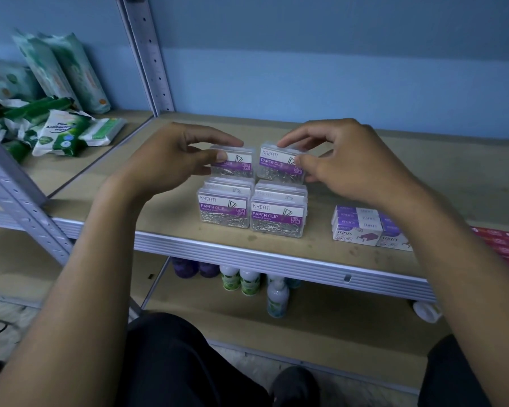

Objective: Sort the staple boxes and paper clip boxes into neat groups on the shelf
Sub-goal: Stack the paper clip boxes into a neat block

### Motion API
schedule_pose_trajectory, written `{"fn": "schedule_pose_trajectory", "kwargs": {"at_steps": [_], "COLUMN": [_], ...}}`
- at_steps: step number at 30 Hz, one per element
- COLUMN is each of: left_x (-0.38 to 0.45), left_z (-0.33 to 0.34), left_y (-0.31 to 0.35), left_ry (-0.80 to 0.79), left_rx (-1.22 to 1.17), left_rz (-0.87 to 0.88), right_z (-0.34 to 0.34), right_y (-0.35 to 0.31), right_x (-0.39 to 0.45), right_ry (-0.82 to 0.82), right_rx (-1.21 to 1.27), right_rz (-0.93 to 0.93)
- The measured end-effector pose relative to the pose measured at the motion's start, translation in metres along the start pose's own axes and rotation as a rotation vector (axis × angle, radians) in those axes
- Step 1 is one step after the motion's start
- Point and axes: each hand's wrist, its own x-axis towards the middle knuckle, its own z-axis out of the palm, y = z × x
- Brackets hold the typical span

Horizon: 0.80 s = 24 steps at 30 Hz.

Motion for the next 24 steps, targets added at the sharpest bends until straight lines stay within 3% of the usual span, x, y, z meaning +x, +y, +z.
{"fn": "schedule_pose_trajectory", "kwargs": {"at_steps": [24], "left_x": [-0.017], "left_z": [0.002], "left_y": [0.011], "left_ry": [-0.143], "left_rx": [0.049], "left_rz": [-0.108], "right_z": [-0.001], "right_y": [-0.004], "right_x": [-0.016], "right_ry": [-0.189], "right_rx": [-0.109], "right_rz": [0.059]}}
